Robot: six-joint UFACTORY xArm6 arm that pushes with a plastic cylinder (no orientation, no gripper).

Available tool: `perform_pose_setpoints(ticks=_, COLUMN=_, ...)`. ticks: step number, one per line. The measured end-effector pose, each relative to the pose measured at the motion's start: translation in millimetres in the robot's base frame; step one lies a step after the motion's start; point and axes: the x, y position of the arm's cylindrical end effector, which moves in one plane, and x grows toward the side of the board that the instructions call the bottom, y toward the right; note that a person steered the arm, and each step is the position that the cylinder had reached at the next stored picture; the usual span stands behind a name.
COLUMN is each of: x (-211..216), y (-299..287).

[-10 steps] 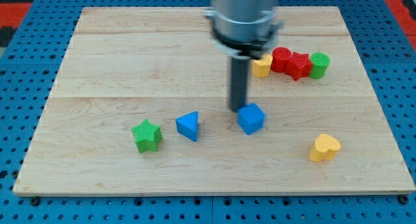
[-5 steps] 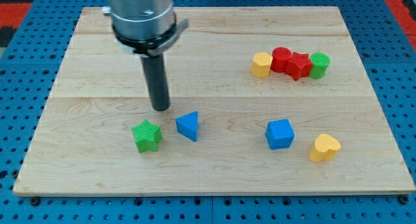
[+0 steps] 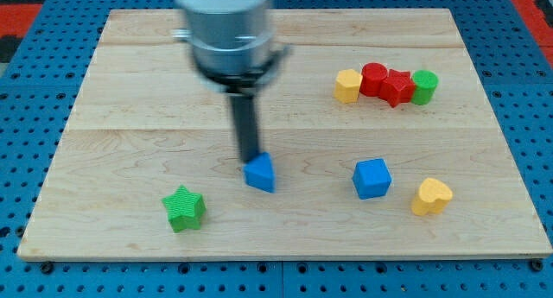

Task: Push a group of blocks to the right side of the board

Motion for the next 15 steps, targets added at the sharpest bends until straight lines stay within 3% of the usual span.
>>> perform_pose_setpoints(ticks=1, x=23, y=81)
perform_pose_setpoints(ticks=2, x=-7, y=20)
perform_pose_setpoints(ticks=3, x=-3, y=-51)
perform_pose_setpoints(ticks=4, x=32, y=-134)
perform_pose_setpoints(ticks=5, x=82, y=-171)
perform_pose_setpoints(ticks=6, x=101, y=-147)
perform_pose_setpoints(ticks=7, x=65, y=-124)
perform_pose_setpoints(ticks=9, x=46, y=17)
perform_pose_setpoints(ticks=10, x=49, y=34)
perform_pose_setpoints(ticks=11, x=50, y=-29)
perform_pose_setpoints(ticks=12, x=4, y=-25)
perform_pose_setpoints(ticks=13, x=-19, y=7)
perform_pose_setpoints(ticks=14, x=-14, y=69)
perform_pose_setpoints(ticks=15, x=14, y=75)
